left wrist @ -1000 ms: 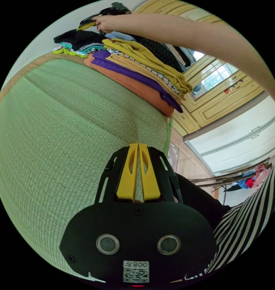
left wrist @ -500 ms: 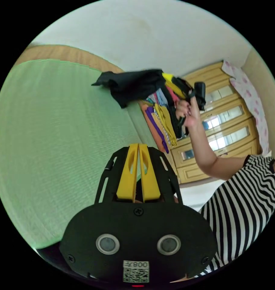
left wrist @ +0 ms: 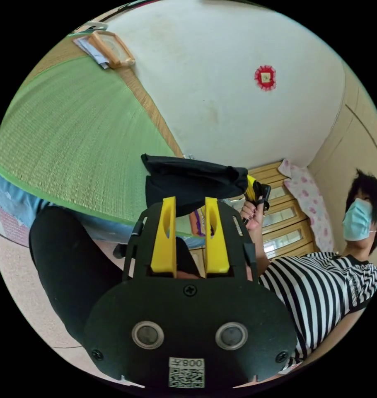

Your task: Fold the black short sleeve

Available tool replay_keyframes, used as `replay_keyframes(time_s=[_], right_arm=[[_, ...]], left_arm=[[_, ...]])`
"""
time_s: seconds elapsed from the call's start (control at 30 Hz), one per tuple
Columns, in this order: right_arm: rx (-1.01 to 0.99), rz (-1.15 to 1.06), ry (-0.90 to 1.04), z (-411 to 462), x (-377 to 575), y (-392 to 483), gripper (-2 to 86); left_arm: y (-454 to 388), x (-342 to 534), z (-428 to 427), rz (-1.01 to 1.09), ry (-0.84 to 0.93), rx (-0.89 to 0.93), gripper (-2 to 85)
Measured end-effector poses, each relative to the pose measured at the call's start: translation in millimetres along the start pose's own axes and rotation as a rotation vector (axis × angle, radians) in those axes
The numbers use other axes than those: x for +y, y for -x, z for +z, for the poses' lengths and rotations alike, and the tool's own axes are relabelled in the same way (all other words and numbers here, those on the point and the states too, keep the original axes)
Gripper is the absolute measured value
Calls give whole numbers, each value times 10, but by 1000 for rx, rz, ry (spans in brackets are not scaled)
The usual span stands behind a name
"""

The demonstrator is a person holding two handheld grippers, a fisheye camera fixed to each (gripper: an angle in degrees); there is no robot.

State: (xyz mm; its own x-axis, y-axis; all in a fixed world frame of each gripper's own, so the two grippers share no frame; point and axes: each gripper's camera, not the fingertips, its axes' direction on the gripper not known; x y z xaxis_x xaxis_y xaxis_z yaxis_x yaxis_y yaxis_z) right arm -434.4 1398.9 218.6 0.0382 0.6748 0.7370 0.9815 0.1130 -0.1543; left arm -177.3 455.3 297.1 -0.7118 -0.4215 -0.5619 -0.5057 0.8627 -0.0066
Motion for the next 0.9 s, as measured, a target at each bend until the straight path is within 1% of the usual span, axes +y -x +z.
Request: replay_keyframes(time_s=[0.03, 0.17, 0.3, 0.37, 0.47, 0.53, 0.63, 0.7, 0.77, 0.8, 0.83, 0.9], right_arm=[[0, 3, -1, -24, 30, 51, 8], [35, 40, -14, -186, 249, 310, 8], [35, 89, -41, -354, 474, 459, 9], [40, 113, -55, -437, 559, 513, 9], [51, 137, -67, -588, 687, 623, 11], [87, 160, -64, -694, 773, 676, 13], [206, 199, -61, -923, 948, 782, 17], [279, 169, -100, -1126, 1051, 1000, 29], [304, 149, -117, -1209, 1054, 1174, 52], [312, 131, -118, -1198, 1019, 1295, 74], [316, 123, -114, -1168, 993, 1354, 77], [300, 62, -54, -886, 855, 1590, 89]], left_arm=[[34, 17, -28, -7, 1, 17, 116], [148, 81, -113, -3, -7, 193, 126], [205, 62, -55, -17, 46, 336, 115], [239, 56, -10, -32, 90, 359, 98], [272, 68, 25, -55, 144, 351, 56], [264, 83, -4, -55, 135, 342, 41], [178, 91, -27, -17, 153, 327, 28], [54, 88, -12, 40, 185, 281, 23], [-26, 85, 23, 76, 213, 265, 21], [-69, 87, 50, 91, 226, 260, 19], [-89, 88, 67, 99, 234, 260, 19], [-164, 98, 145, 120, 276, 254, 17]])
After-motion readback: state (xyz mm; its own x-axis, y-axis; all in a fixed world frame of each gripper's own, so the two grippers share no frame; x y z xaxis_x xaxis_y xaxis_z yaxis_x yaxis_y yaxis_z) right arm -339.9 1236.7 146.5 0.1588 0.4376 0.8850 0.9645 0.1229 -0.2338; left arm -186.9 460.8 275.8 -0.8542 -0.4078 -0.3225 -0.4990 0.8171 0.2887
